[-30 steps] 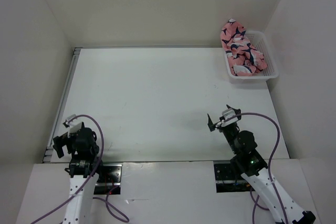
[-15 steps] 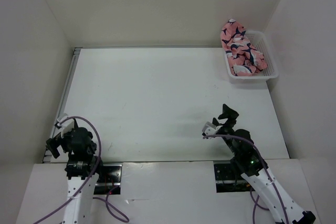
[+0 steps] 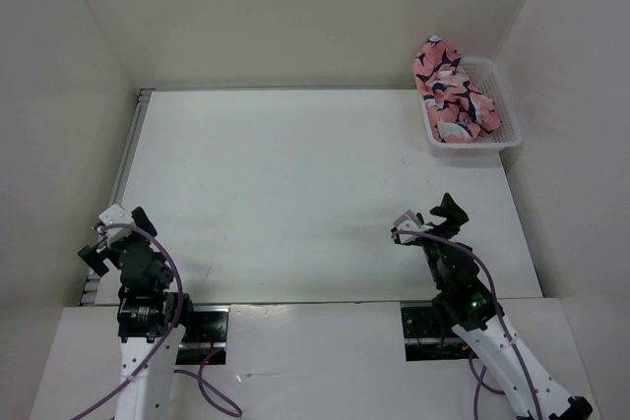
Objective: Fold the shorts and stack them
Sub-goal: Grab the shorts from the pile
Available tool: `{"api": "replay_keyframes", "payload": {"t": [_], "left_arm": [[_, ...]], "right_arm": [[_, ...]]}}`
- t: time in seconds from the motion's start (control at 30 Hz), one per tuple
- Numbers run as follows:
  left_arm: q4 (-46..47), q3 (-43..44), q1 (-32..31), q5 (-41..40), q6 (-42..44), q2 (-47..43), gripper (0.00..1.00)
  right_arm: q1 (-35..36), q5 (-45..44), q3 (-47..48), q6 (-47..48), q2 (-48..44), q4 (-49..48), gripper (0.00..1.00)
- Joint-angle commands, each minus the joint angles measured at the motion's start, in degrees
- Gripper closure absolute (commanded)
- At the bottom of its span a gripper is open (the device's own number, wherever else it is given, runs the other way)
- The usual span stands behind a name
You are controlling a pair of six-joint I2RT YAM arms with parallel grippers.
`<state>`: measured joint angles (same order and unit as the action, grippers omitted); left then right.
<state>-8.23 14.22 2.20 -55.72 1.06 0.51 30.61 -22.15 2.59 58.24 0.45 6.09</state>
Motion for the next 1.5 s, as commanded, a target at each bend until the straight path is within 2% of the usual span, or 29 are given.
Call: {"api": "replay_keyframes", "payload": {"t": [0.0,0.07,0.1,0.13,0.2,0.4,0.47,0.63,0.67,0.77,0.8,0.87,1.03,1.07,1.1,1.13,1.17,1.2,1.23,1.27,1.3,1.33,1.37,1.4,1.43,1.47], "left_arm": [[-5.1,-0.7,0.1,10.2,-1.1,-0.8,0.0],[-9.7,-0.7,0.1,15.1,-1.1,-0.8,0.0],[-14.8,-0.7,0.1,17.8,-1.1,-0.8,0.0],[-17.7,-0.7,0.1,24.4,-1.1,-0.8,0.0],[-24.1,1.1,0.1,28.5,-1.1,-0.8,0.0],[-26.6,4.1,0.1,26.2,-1.1,-0.8,0.0],[-29.3,4.1,0.1,27.7,-1.1,-0.8,0.0],[-34.2,-0.3,0.1,31.8,-1.1,-0.8,0.0],[-31.0,-1.4,0.1,29.0,-1.1,-0.8,0.0],[-23.6,-5.4,0.1,25.1,-1.1,-0.8,0.0],[-21.8,-6.3,0.1,21.2,-1.1,-0.8,0.0],[-16.7,-8.5,0.1,17.2,-1.1,-0.8,0.0],[-7.1,-7.6,0.6,12.3,-1.1,-0.8,0.0],[-5.1,-5.6,0.6,13.3,-1.1,-0.3,0.0],[-4.5,-1.1,0.6,14.8,-1.1,-0.3,0.0],[-3.7,1.3,0.6,18.4,-1.1,2.1,0.0],[-3.0,3.7,0.6,20.0,-1.1,4.0,0.0],[-2.2,6.1,0.6,21.1,-1.1,6.8,0.0],[-2.2,11.7,0.6,23.2,-1.1,14.4,0.0],[-2.9,15.1,0.6,24.1,-1.1,19.0,0.0],[-2.9,18.7,0.6,24.6,-1.1,28.8,0.0],[-5.4,26.8,0.6,26.4,-1.1,33.8,0.0],[-7.1,31.3,0.6,27.9,-1.1,38.7,0.0],[-11.2,35.5,0.6,29.7,-1.1,48.3,0.0],[-13.1,39.5,0.6,33.5,-1.1,53.0,0.0],[-14.7,47.1,0.0,35.1,-1.1,61.4,0.0]], "right_arm": [[0.3,-5.3,3.8,-6.1,-0.4,-0.2,0.01],[0.3,-6.6,5.4,-9.4,-0.4,1.0,0.01],[0.3,-7.1,5.9,-10.7,-0.4,3.3,0.01],[0.3,-7.9,6.5,-13.2,-0.4,4.8,0.01],[0.3,-9.0,7.1,-15.4,-0.4,6.4,0.01],[0.3,-10.2,7.6,-19.0,0.3,5.6,0.01],[0.3,-9.4,7.6,-19.6,1.7,4.8,0.01],[0.3,-8.5,6.7,-14.1,-0.7,3.5,0.01],[0.3,-7.8,6.7,-13.3,0.2,2.7,0.01],[0.3,-2.7,7.3,-2.9,-0.6,5.0,0.01],[0.3,-3.6,5.3,2.1,-0.6,1.6,0.01],[0.3,-4.1,3.8,6.2,-0.6,-9.5,0.01],[0.3,7.7,9.9,4.4,2.4,-10.2,0.01],[0.3,8.3,11.5,3.2,4.7,-12.0,0.01],[0.3,8.3,16.7,1.3,12.0,-12.0,0.01],[0.3,7.0,20.2,-4.3,16.7,-12.0,0.01],[0.3,6.0,29.0,-8.1,27.6,-10.8,0.01],[0.3,5.2,34.0,-12.1,33.2,-8.6,0.01],[-0.2,5.7,39.1,-18.3,38.5,-5.8,0.01],[-0.2,6.4,47.2,-20.2,43.1,-3.4,0.01],[-0.2,6.4,49.7,-22.4,49.8,-2.2,0.01],[-0.2,6.4,51.3,-25.3,52.0,-3.0,0.01],[-0.2,6.4,53.2,-26.3,53.7,-3.9,0.01],[-1.6,7.6,54.1,-27.5,56.9,-4.6,0.01],[-2.7,9.1,55.4,-29.1,59.0,-4.6,0.01],[-3.9,9.9,60.6,-34.8,61.8,-2.7,0.01]]}}
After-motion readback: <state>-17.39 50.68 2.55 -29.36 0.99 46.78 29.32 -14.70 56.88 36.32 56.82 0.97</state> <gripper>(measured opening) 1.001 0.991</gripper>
